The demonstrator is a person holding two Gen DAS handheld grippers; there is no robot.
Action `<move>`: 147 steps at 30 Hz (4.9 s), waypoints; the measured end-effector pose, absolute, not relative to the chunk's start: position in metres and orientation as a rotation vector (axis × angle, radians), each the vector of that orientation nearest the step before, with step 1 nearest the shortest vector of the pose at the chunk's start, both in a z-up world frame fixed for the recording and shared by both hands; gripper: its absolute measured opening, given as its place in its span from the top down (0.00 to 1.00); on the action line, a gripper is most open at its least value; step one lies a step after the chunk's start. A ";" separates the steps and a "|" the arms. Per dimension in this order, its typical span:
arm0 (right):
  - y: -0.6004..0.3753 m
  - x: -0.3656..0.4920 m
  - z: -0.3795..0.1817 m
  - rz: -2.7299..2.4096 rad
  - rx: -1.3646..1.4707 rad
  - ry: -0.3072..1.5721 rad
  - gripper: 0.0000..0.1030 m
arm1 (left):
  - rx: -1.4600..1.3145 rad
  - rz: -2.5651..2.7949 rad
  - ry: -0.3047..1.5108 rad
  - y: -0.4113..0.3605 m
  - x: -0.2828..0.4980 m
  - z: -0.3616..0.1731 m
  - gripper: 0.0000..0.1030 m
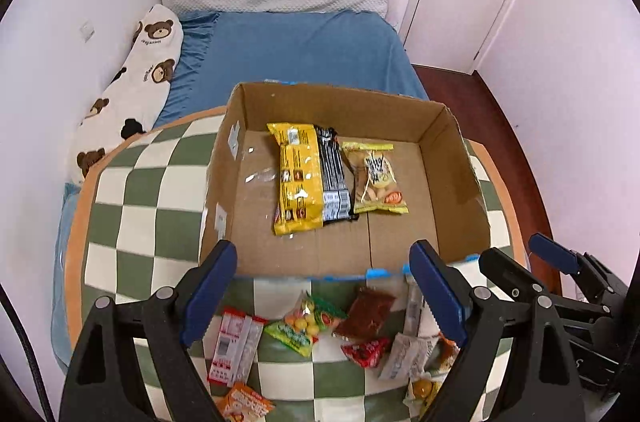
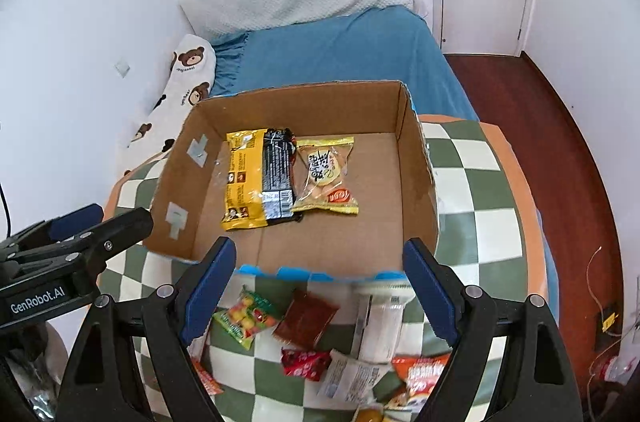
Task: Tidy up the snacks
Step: 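Grasp the orange sunflower-seed bag with the left tool while the right tool grasps the white wrapped bar, then carry both snacks into the cardboard box and open both tools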
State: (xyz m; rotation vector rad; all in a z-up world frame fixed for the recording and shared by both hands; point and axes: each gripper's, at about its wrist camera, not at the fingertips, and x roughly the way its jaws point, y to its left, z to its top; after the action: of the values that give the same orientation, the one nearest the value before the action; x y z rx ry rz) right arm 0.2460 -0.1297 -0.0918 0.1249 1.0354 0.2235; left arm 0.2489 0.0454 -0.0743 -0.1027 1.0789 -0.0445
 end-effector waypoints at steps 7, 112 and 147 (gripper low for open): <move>-0.132 0.216 -0.110 0.228 0.197 1.096 0.15 | -0.196 0.011 1.157 0.075 0.215 -0.101 0.14; -0.143 0.316 -0.129 0.270 0.148 1.134 0.53 | -0.075 0.012 1.357 0.058 0.357 -0.136 0.53; -0.129 0.458 -0.223 0.100 0.054 1.332 0.12 | 0.003 0.074 1.497 0.080 0.466 -0.223 0.12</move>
State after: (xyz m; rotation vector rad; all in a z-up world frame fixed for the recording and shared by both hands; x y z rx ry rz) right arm 0.4578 -0.1287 -0.2231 0.0541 1.3319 0.1002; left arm 0.4657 0.0795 -0.2230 0.0029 1.4969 0.0743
